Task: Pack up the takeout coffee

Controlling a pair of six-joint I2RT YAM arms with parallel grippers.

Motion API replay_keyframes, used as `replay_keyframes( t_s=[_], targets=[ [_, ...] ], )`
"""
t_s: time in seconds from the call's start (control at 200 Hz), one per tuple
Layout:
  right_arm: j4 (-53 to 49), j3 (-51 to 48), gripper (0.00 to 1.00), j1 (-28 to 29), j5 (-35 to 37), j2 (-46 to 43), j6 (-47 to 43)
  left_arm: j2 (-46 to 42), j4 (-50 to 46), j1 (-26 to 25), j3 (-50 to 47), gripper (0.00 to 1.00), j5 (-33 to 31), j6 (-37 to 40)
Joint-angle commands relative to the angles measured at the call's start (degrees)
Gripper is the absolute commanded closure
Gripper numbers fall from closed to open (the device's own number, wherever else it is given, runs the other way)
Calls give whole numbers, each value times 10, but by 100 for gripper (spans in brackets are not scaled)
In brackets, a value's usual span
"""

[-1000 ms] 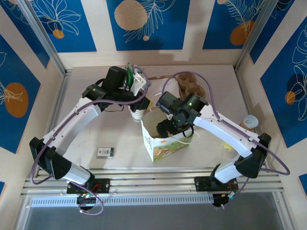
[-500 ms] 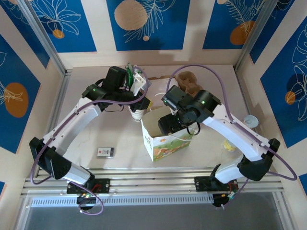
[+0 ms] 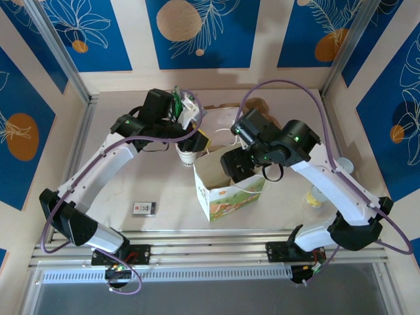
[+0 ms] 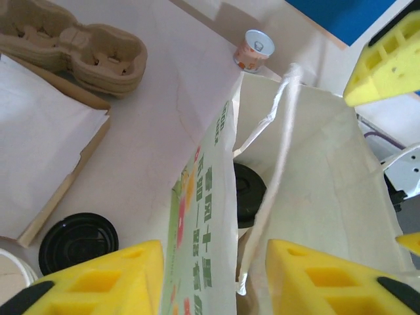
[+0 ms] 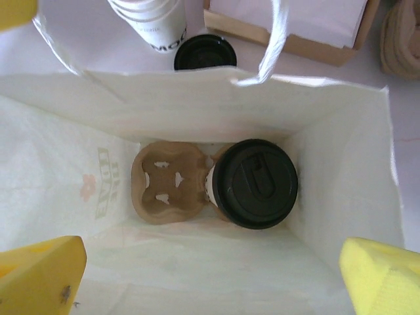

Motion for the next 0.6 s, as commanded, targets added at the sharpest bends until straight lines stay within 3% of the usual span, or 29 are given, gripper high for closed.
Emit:
replay_keyframes(
  t_s=[0.0,0.11,0.345,0.595],
  targets=[
    [13,18,1,-15,7,-20,-13,-26,-9,-7,26,50,-5,6],
    [30,13,1,-36,-3,-32,-13,-50,0,-7,34,39,-29,0],
    [77,-17,1,-72,-30,-79,-23,-116,70,23,-2,34,-157,-55],
    [94,-41,1,-96,-64,-99,-35,-6,31,112,58,41,-203,-151]
  ],
)
